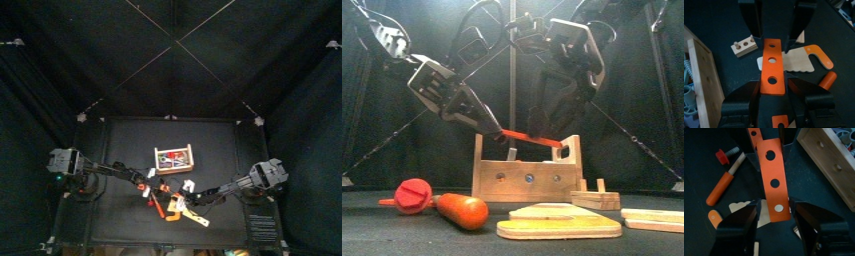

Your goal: Grab 3 hole red block with left hand

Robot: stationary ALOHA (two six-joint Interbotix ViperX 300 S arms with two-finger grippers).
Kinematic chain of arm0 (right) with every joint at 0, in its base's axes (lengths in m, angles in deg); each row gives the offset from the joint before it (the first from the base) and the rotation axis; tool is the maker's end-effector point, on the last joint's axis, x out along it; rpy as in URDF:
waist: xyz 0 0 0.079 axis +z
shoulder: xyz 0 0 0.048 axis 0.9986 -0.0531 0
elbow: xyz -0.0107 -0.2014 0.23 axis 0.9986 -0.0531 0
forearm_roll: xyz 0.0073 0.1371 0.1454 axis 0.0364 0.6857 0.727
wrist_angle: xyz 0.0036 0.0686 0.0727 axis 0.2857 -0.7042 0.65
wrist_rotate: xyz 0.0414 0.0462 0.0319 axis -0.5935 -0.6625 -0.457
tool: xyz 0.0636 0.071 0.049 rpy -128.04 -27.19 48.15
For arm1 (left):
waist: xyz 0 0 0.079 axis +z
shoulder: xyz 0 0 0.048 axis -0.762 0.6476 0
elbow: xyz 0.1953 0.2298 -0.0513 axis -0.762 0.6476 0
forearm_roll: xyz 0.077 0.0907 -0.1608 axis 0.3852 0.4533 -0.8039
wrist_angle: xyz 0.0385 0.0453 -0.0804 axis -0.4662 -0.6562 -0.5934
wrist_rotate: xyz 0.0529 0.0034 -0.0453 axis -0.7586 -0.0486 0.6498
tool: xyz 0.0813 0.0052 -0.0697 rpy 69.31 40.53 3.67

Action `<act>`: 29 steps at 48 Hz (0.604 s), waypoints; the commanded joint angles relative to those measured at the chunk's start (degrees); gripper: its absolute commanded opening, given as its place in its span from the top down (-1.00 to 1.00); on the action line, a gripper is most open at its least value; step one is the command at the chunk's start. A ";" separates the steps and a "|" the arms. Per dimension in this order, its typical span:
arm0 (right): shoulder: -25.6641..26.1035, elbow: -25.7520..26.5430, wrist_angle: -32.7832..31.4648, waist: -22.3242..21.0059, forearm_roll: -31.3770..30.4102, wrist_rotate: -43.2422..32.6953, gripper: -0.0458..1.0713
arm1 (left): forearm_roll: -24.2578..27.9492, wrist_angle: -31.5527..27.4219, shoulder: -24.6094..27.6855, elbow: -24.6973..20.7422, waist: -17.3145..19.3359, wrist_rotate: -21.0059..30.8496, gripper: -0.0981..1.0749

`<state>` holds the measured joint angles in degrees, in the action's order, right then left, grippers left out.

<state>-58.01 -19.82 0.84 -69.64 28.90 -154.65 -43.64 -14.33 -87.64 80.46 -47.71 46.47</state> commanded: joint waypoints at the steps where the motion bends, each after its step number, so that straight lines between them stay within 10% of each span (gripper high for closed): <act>1: 1.14 0.53 0.09 0.09 -0.53 0.00 -0.74 | -0.18 0.18 -0.35 -1.23 0.18 -0.18 -0.29; 29: 2.11 -0.35 -2.99 1.14 -1.49 0.00 -0.94 | -0.18 0.18 -0.70 -0.88 0.18 -0.26 -0.29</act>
<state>-57.92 -20.61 -1.53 -68.94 27.58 -154.65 -43.73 -14.33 -87.64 80.46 -47.62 46.29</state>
